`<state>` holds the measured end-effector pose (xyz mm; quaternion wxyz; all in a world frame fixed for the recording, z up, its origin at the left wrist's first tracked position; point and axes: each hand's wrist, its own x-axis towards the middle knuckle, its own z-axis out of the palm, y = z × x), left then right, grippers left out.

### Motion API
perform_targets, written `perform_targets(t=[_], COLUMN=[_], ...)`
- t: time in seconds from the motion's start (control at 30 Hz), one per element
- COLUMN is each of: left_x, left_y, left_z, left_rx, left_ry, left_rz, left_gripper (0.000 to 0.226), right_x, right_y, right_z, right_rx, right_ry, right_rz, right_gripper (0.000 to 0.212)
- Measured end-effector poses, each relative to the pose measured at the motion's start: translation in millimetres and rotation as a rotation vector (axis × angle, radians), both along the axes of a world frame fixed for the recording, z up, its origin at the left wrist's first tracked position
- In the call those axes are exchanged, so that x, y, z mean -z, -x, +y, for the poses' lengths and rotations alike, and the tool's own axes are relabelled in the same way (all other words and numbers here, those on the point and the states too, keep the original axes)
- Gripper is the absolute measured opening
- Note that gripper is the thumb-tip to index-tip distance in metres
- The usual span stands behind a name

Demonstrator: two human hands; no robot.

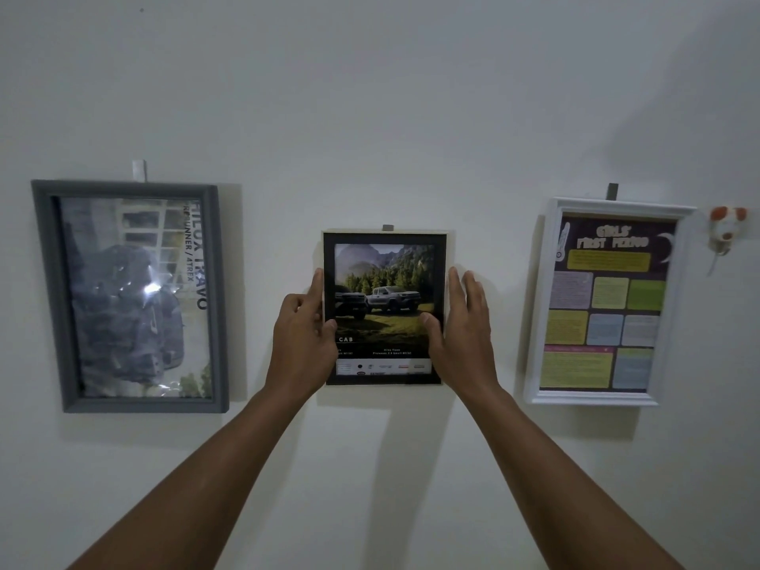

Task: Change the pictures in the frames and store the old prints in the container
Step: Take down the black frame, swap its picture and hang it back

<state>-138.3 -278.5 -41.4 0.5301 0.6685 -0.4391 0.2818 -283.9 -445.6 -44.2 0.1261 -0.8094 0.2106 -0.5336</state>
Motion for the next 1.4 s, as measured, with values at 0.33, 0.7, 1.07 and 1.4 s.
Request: perform_targets(t=[0.33,0.7,1.07,1.4], left_x=[-0.4,-3.0,-4.6,-4.6], left_y=[1.9,1.6,-1.9,-5.7], left_z=[-0.7,-2.0,-1.3,-2.5], left_rx=[0.003,-0.002,0.043,0.033], left_ry=[0.007,0.011,0.019,-0.002], left_rz=[0.006,0.009,-0.016,-0.025], left_gripper=[0.078,0.071,0.07,0.07], right_x=[0.2,3.3,4.9,5.6], right_y=[3.1,1.8,-3.4,-4.0], right_z=[-0.5,-1.0,-1.0,-3.0], right_rx=[-0.016,0.026,0.076,0.063], right_ry=[-0.001,0.032,0.048,0.049], right_rz=[0.029,0.092,0.091,0.07], right_gripper=[0.074,0.074,0.078,0.078])
